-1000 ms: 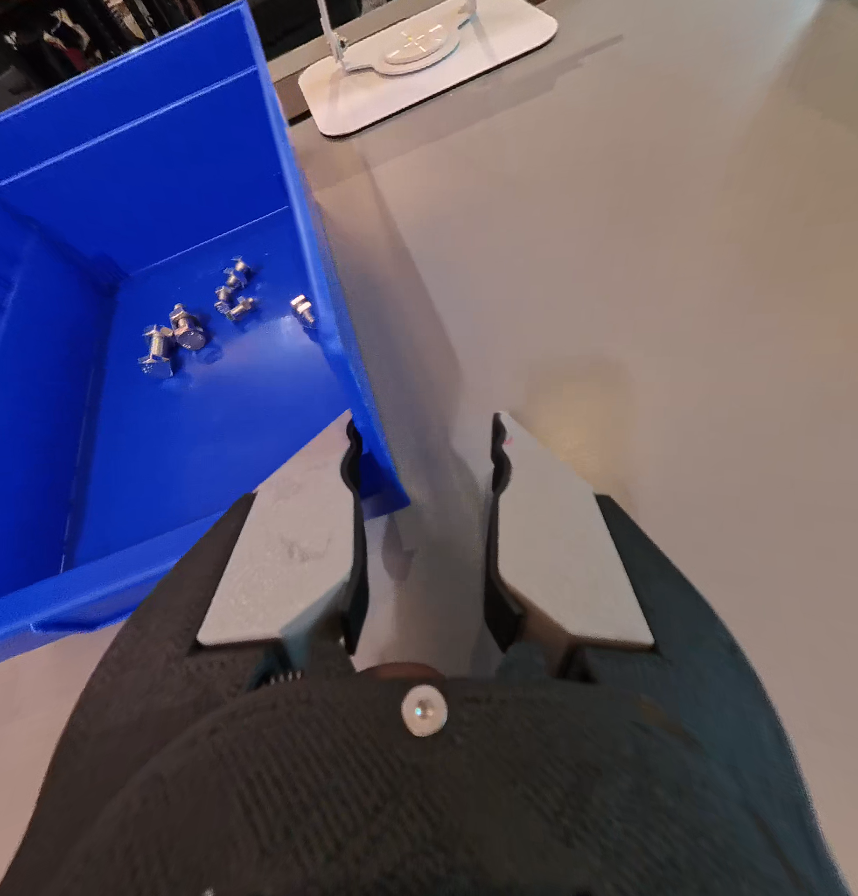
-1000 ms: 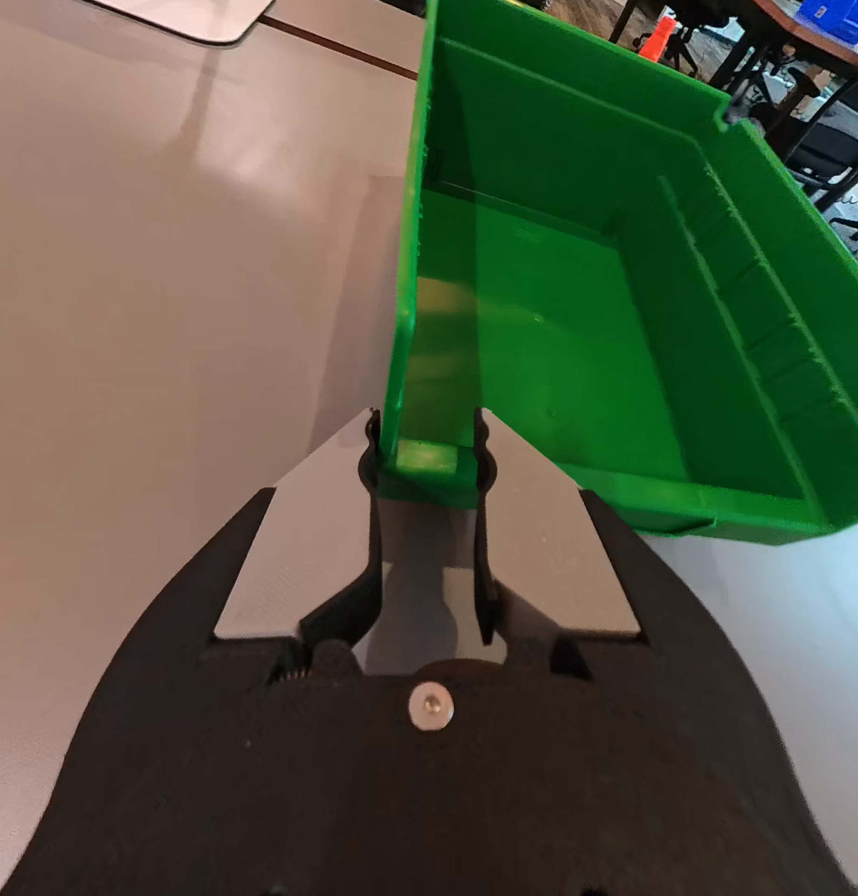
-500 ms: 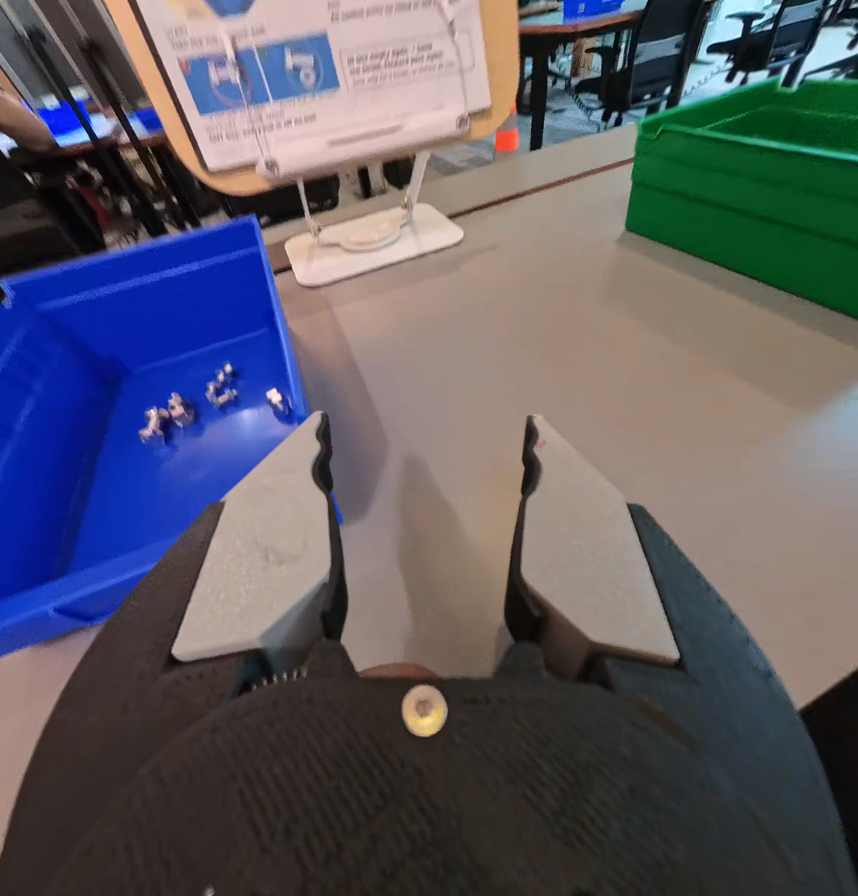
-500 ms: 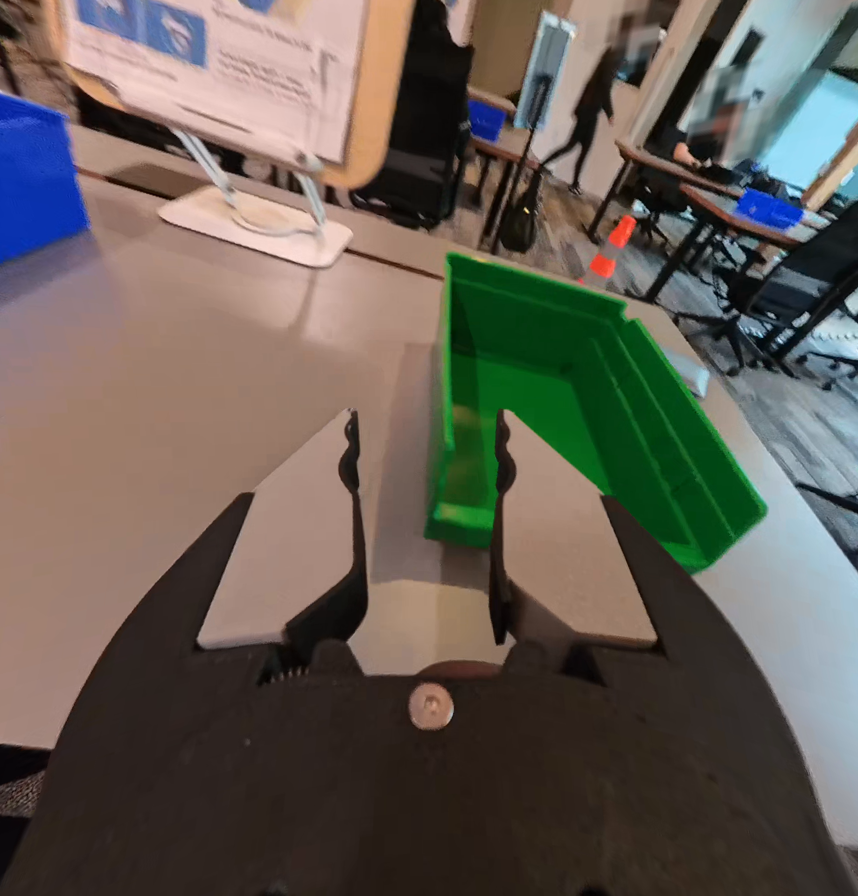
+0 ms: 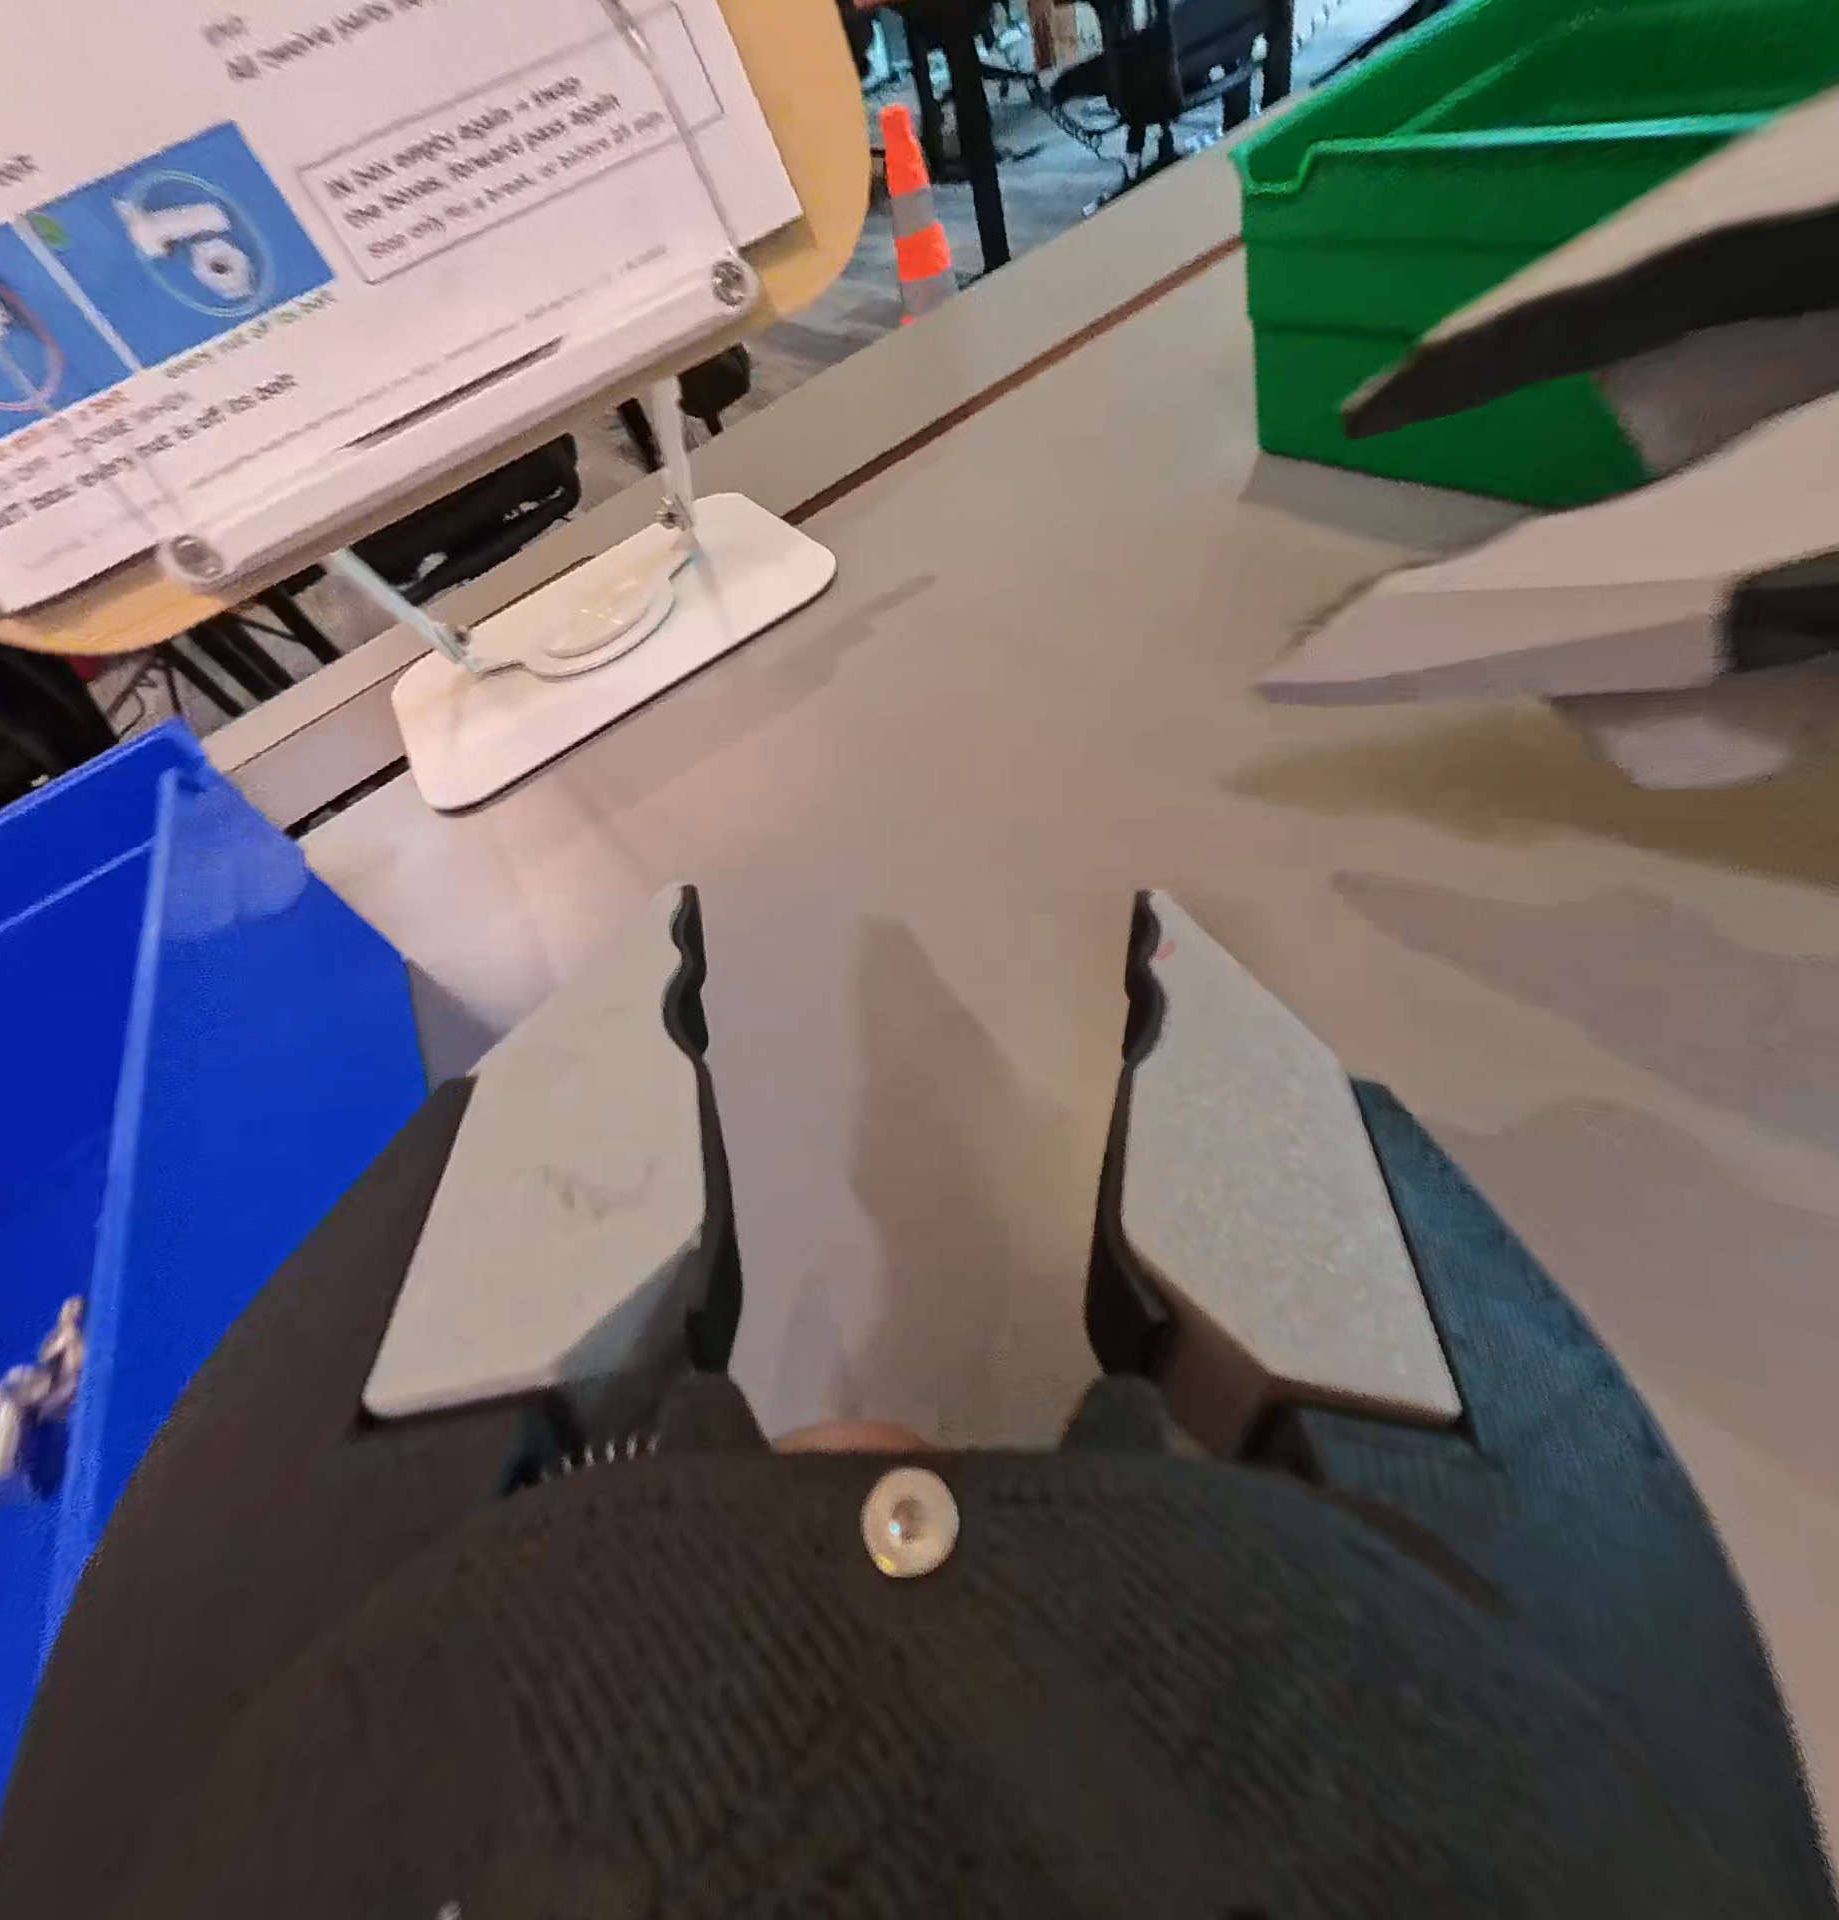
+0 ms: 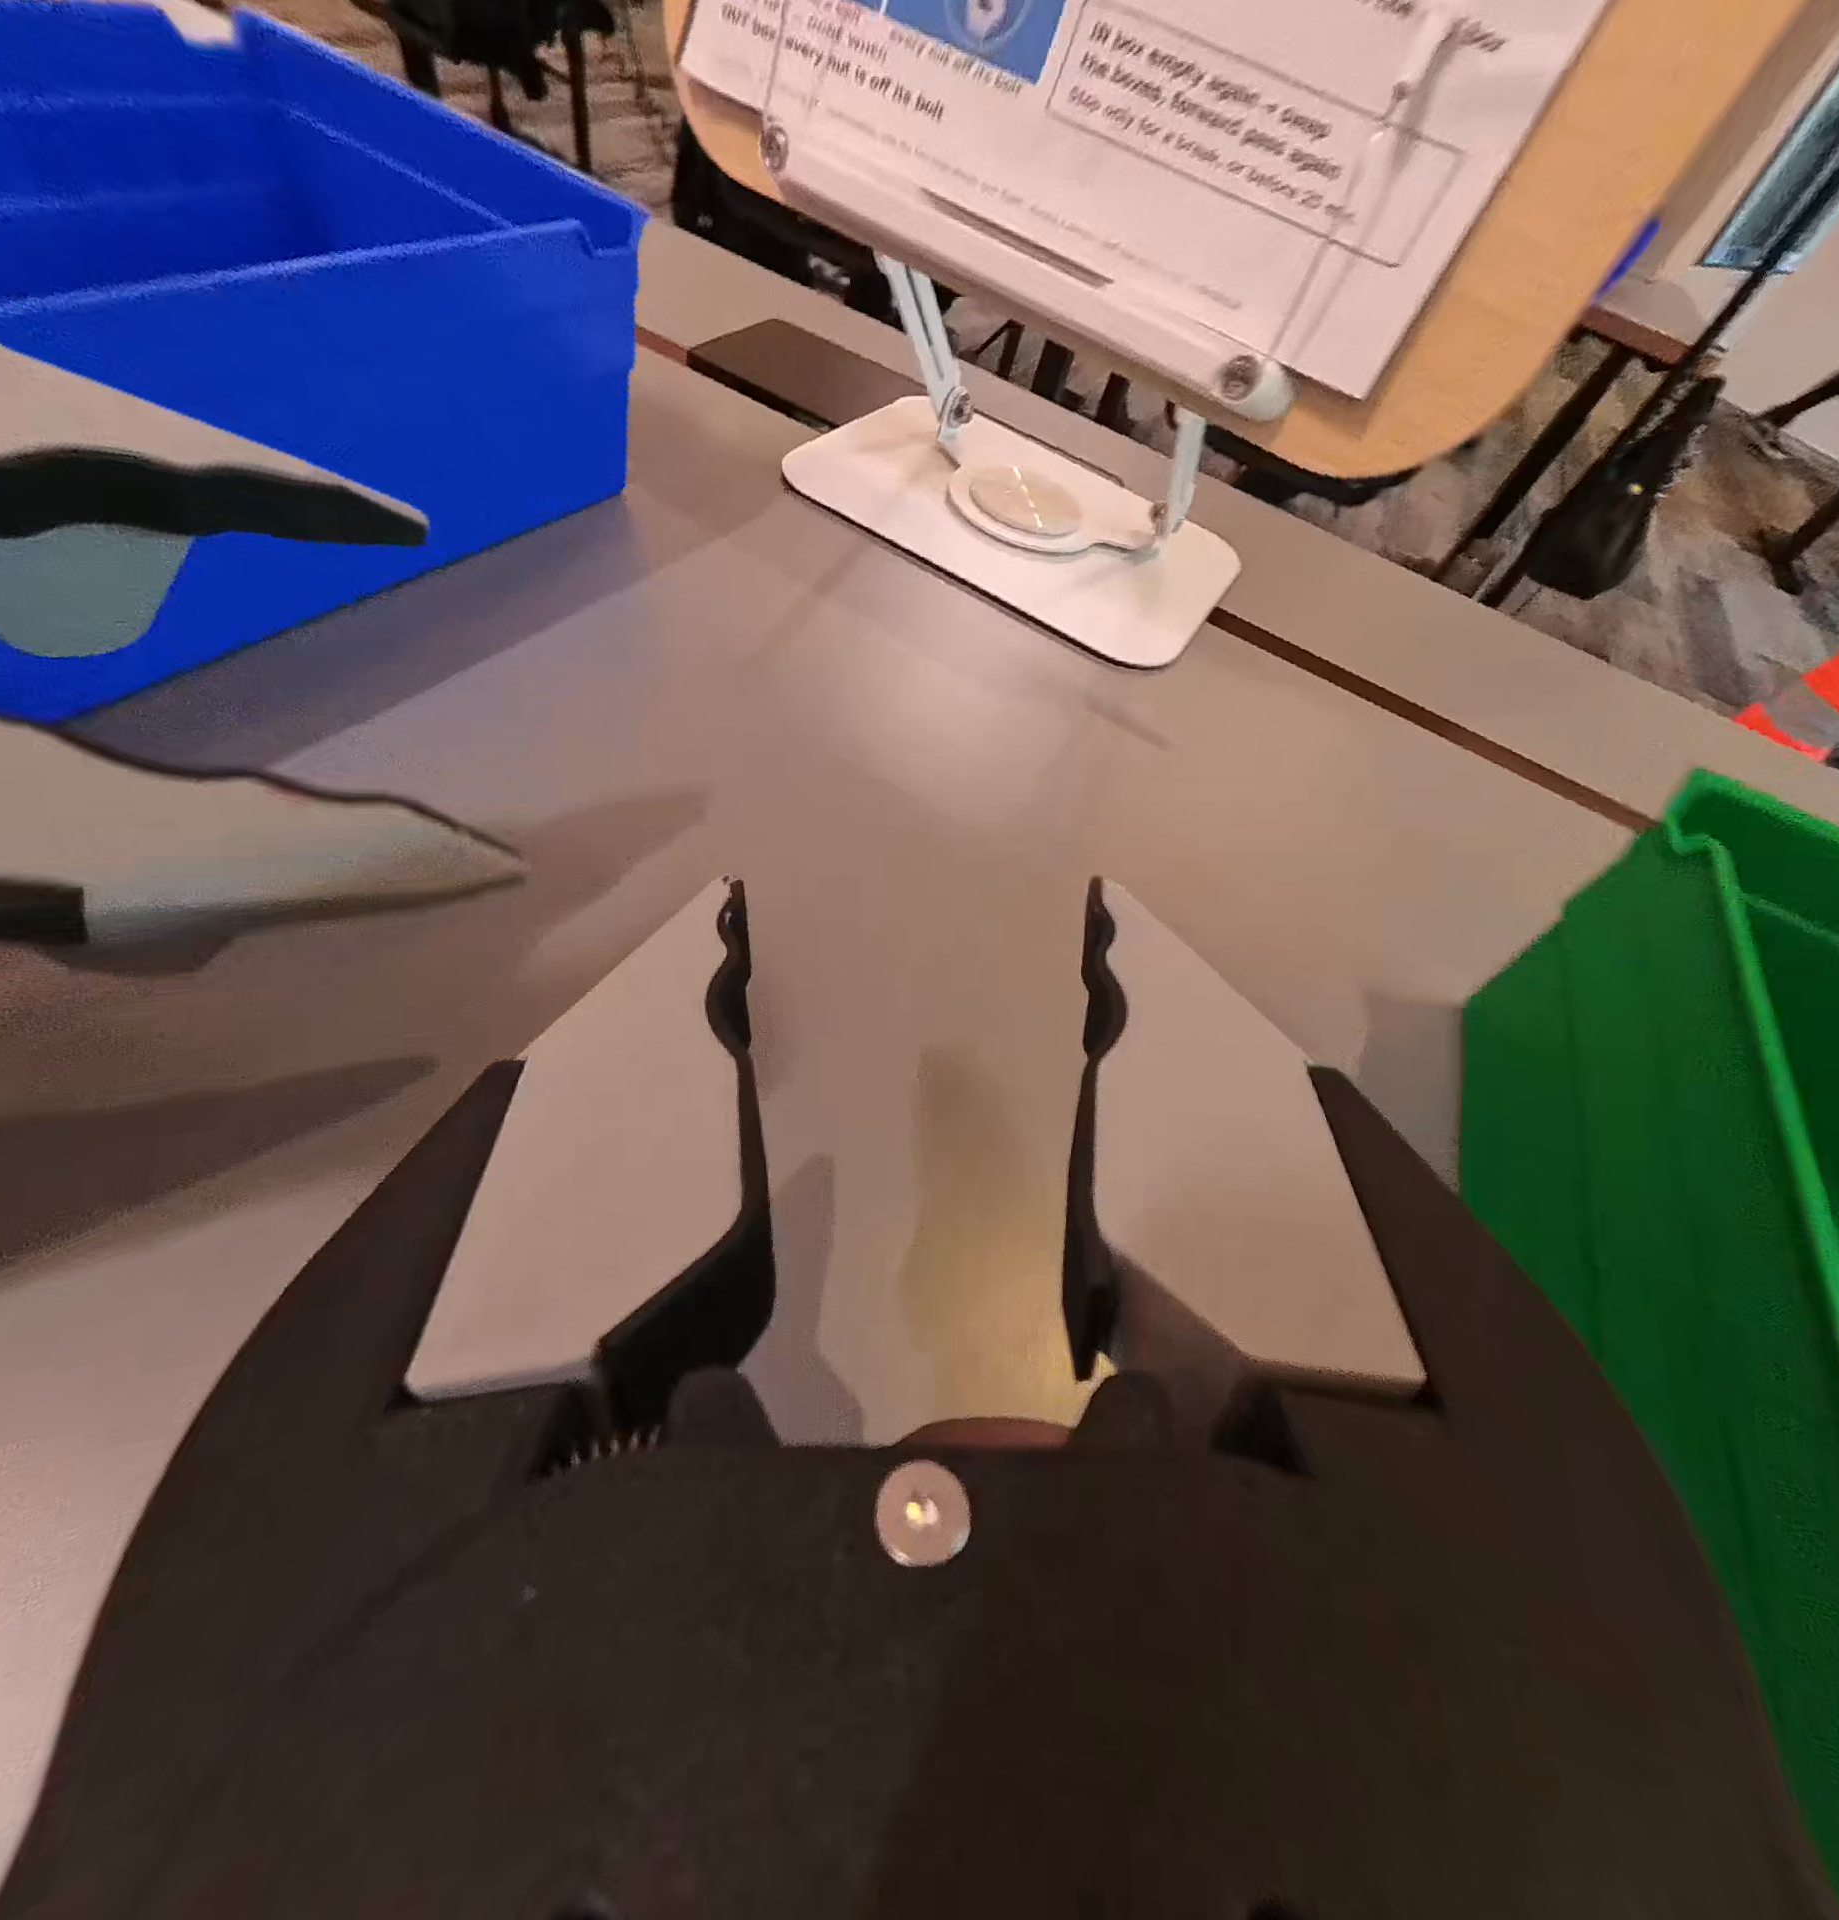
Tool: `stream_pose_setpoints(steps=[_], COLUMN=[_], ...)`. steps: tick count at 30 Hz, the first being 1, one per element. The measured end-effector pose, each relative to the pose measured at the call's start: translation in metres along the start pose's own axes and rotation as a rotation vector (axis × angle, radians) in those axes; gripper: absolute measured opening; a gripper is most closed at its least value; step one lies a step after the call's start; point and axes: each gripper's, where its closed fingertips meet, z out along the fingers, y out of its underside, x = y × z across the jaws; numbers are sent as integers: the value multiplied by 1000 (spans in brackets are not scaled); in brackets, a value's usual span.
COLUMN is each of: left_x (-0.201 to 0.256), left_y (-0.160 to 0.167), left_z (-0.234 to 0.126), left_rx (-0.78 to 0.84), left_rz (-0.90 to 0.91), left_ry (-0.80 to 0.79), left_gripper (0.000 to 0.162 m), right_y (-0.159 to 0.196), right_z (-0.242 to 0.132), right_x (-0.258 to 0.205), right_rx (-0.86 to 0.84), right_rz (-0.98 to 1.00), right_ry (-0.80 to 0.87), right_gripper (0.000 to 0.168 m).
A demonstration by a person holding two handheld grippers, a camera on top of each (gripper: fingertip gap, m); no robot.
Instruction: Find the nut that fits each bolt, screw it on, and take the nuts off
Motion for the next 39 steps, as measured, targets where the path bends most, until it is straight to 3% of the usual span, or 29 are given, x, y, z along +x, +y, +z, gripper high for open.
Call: stream_pose_setpoints(steps=[4, 8, 10, 13, 21, 34, 39], left_x=[-2, 3, 8, 15, -5, -43, -55], left_y=[14, 25, 18, 18, 16, 18, 10], left_z=[28, 32, 28, 24, 22, 24, 43], left_rx=[-56, -70, -37, -26, -12, 8, 18], left_rz=[52, 43, -9, 18, -21, -37, -9], left_ry=[21, 76, 138, 151, 62, -181, -242], left_gripper=[80, 83, 83, 83, 84, 86, 90], right_y=[-9, 0, 12, 2, 8, 1, -5], right_z=[55, 75, 74, 62, 66, 57, 48], right_x=[12, 14, 2, -10, -11, -8, -11], right_rx=[-11, 62, 19, 80, 41, 81, 109], right_rz=[-40, -60, 18, 138, 167, 56, 22], right_ry=[-38, -76, -163, -259, -261, -213, -235], right_gripper=[63, 61, 62, 62, 64, 69, 61])
